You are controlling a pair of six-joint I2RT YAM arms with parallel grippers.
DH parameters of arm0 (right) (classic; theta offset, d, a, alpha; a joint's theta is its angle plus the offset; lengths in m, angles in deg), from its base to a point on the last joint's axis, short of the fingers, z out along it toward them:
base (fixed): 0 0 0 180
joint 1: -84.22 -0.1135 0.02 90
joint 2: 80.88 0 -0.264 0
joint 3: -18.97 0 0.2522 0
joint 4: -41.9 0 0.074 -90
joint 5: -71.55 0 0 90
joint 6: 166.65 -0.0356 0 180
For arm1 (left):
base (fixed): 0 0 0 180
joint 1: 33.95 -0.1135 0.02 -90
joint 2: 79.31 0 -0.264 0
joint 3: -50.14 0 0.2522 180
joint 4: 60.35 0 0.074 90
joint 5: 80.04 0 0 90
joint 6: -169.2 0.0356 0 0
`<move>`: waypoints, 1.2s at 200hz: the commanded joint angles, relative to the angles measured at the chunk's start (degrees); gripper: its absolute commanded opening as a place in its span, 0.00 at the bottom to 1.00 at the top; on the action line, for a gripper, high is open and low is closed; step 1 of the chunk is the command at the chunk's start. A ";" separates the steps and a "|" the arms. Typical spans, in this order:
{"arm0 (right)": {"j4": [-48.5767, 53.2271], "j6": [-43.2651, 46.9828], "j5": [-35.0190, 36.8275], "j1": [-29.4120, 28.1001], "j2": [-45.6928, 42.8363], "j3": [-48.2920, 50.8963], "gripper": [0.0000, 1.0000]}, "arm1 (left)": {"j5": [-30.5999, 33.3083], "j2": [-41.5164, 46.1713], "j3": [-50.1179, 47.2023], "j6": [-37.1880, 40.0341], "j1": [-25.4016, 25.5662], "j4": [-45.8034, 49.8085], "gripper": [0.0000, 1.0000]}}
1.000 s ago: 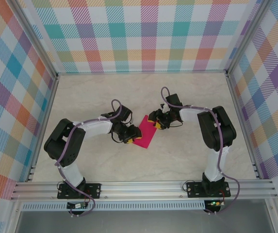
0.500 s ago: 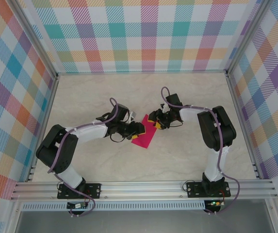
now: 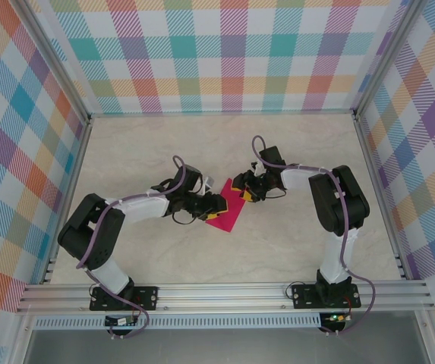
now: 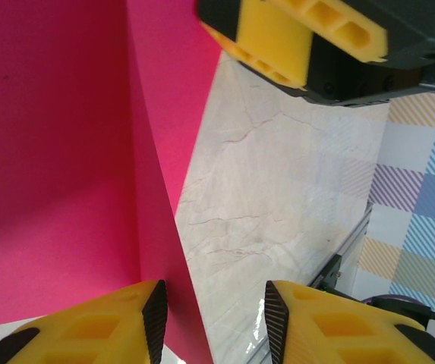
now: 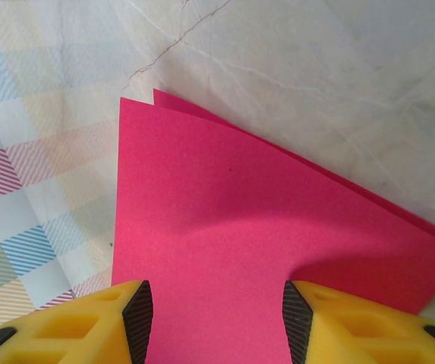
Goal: Fold a paper plane with a square sheet of paper (pick it up from the middle)
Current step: Fold the triangle a second time at the center of the table.
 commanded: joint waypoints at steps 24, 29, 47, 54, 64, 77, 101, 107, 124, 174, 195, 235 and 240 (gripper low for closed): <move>4.74 1.04 7.99 0.22 6.93 2.34 0.52 | -1.39 0.30 0.02 -1.93 1.79 -5.89 0.40; 4.81 1.04 7.92 0.21 6.81 2.34 0.52 | -1.15 -0.11 0.14 -2.19 1.80 -6.30 0.40; 4.95 1.14 7.81 0.18 6.67 2.25 0.52 | -0.67 -1.61 0.56 -3.21 1.80 -8.13 0.40; 5.02 1.12 7.74 0.20 6.52 2.16 0.52 | -0.21 -2.15 0.77 -3.69 1.84 -8.58 0.39; 5.29 1.22 7.65 0.22 6.31 2.07 0.52 | 0.13 -2.88 1.10 -3.97 1.84 -9.31 0.40; 5.43 1.31 7.53 0.22 6.06 1.98 0.52 | 0.68 -3.77 1.52 -4.02 1.80 -9.57 0.40; 5.30 1.31 6.18 0.22 5.45 1.64 0.52 | 1.73 -5.07 1.92 -3.78 1.80 -9.74 0.40; 5.16 1.39 5.66 0.20 5.01 1.48 0.52 | 1.86 -5.41 1.98 -3.79 1.80 -9.76 0.39; 4.85 2.04 4.33 0.22 3.09 0.79 0.51 | 2.64 -6.08 1.90 -3.68 1.80 -9.61 0.38; 5.92 5.91 1.47 0.20 -8.47 2.48 0.51 | 5.11 -6.52 0.42 -2.55 1.80 -8.69 0.28; 7.15 7.01 0.16 0.16 -12.09 5.85 0.49 | 5.55 -6.60 -0.05 -2.07 1.80 -8.35 0.25; 5.76 8.29 -4.07 -1.38 -15.94 10.68 0.47 | 5.44 -7.22 -0.13 -1.73 1.79 -8.26 0.17; 5.67 8.42 -4.26 -1.81 -16.00 10.77 0.47 | 5.44 -7.31 -0.07 -1.63 1.80 -8.12 0.17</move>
